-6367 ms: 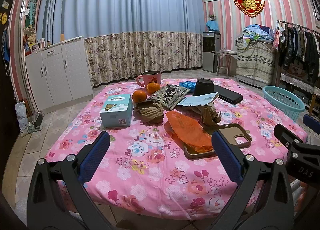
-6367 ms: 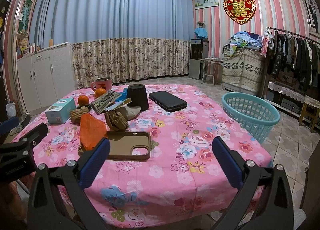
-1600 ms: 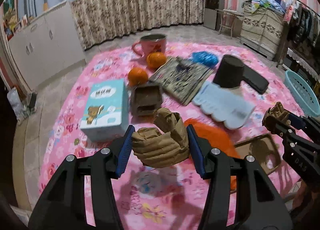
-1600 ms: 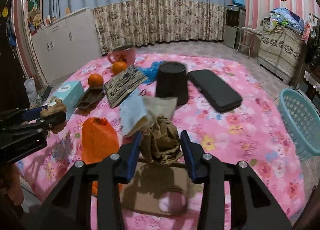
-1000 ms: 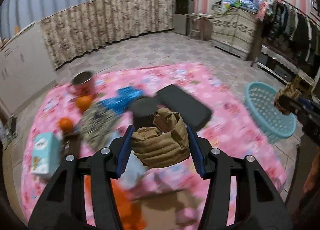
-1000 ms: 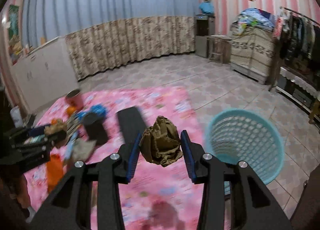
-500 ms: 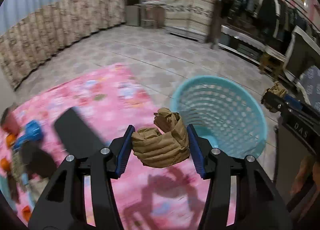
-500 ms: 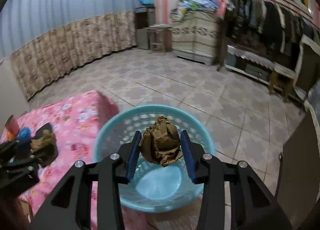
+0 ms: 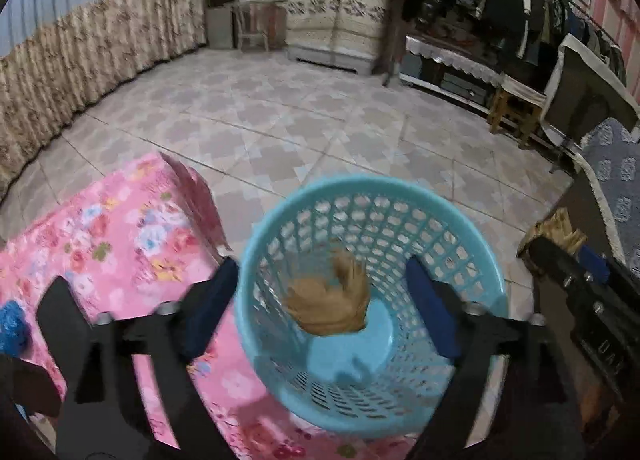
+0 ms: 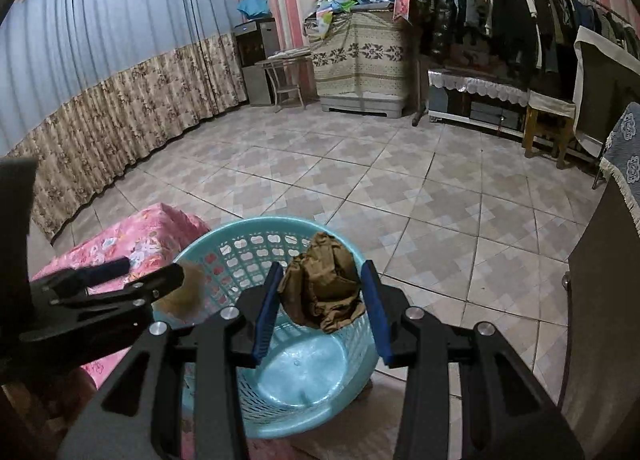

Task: Collect trash
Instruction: 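Carry the brown paper with the left tool over the blue basket and release, then grasp the orange plastic bag with the left tool while the right tool reaches the receipt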

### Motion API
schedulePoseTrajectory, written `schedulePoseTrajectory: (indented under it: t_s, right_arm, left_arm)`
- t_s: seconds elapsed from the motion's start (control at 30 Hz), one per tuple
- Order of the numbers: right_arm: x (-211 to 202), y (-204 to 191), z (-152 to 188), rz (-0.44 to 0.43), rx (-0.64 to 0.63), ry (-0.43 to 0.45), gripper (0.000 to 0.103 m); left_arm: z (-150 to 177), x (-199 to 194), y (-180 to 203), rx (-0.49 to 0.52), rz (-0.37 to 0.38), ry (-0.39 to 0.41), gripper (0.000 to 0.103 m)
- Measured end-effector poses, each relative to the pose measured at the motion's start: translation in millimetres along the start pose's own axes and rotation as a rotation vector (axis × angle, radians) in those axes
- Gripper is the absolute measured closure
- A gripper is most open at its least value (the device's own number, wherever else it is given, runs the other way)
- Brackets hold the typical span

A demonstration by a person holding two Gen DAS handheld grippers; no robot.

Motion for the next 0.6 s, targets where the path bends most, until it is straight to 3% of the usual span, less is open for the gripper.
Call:
schedulePoseTrajectory:
  t_s: [0.17,0.3,0.5,0.57,0.6]
  right_arm:
    - [8,-8,4,-0.009,-0.006,-0.009,0.063]
    - [17,-18,10,-0.023,-0.020,-0.027,0.062]
    - [29,-37,9,-0.047,-0.019,-0.022,0.061]
    - [31,-42,4,-0.023,-0.021,0.024,0.046]
    - [32,-42,4,0.010,-0.020,0.038,0.028]
  left_arm:
    - [-4,-14,-23,-0.019,-0.057,0.032,0.009]
    - [4,-26,-54,-0.051,-0.139,0.044,0.007]
    - [15,-42,-93,-0.104,-0.180,0.056,0.007]
    - [15,-50,-102,-0.112,-0.192,0.064,0.007]
    - [15,-56,-107,-0.116,-0.200,0.071,0.007]
Point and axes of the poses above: each gripper's, at about its wrist camera, not at the fingertips, and x roughly the way its jaws point, y to its right, z to its underside, the point moved 8 cm from there along x, roughly the way its jaws point, and after that the axes turned 7 degrees about y, right-handed, at the moved point
